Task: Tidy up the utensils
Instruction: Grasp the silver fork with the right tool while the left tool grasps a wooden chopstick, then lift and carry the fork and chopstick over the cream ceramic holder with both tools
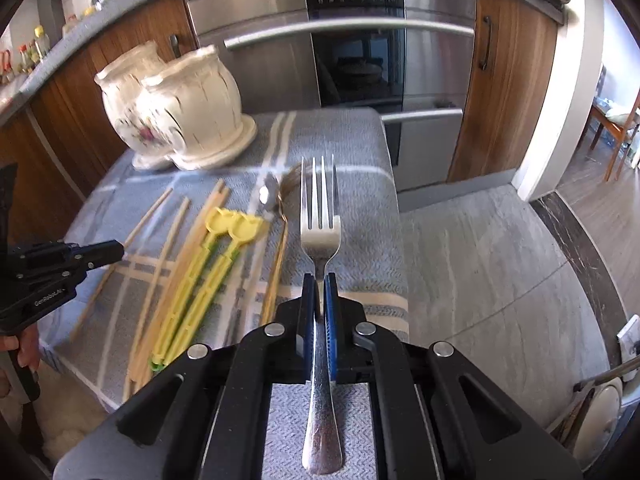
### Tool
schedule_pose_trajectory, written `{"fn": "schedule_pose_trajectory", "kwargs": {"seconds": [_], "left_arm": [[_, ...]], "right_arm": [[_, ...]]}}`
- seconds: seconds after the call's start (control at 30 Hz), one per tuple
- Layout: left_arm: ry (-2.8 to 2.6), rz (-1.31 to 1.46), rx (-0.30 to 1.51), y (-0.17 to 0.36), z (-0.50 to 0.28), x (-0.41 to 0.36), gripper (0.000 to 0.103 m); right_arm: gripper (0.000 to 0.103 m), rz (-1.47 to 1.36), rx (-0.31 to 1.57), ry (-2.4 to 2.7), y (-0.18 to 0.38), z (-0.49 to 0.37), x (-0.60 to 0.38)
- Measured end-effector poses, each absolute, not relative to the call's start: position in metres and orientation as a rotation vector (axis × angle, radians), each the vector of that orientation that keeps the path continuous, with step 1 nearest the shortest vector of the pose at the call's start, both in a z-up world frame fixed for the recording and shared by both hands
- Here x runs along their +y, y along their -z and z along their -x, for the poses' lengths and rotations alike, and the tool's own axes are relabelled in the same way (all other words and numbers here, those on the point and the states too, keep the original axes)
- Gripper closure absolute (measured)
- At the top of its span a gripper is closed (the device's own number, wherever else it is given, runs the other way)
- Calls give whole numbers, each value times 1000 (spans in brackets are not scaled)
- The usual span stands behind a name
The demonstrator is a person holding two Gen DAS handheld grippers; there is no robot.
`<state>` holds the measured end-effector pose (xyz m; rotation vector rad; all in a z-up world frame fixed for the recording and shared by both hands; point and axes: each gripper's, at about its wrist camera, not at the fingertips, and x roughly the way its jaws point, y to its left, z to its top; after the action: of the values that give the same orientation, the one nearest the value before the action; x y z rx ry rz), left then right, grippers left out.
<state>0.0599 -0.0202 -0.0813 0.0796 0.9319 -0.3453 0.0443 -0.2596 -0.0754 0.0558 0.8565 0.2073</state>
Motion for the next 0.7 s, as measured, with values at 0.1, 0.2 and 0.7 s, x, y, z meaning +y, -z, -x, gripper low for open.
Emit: {"fn": "schedule_pose_trajectory", "kwargs": {"seconds": [0.1,0.2,0.7], "left_arm": [[352,-65,899,74,-53,-13,98],[361,-56,852,63,-45,-6,98],[359,-17,563,-7,-31,14,98]], "right_arm": [[98,-60,783,-227,65,-34,-261],[98,-44,699,-246,53,-23,-260],[98,69,388,-268,-8,-10,-227]]}}
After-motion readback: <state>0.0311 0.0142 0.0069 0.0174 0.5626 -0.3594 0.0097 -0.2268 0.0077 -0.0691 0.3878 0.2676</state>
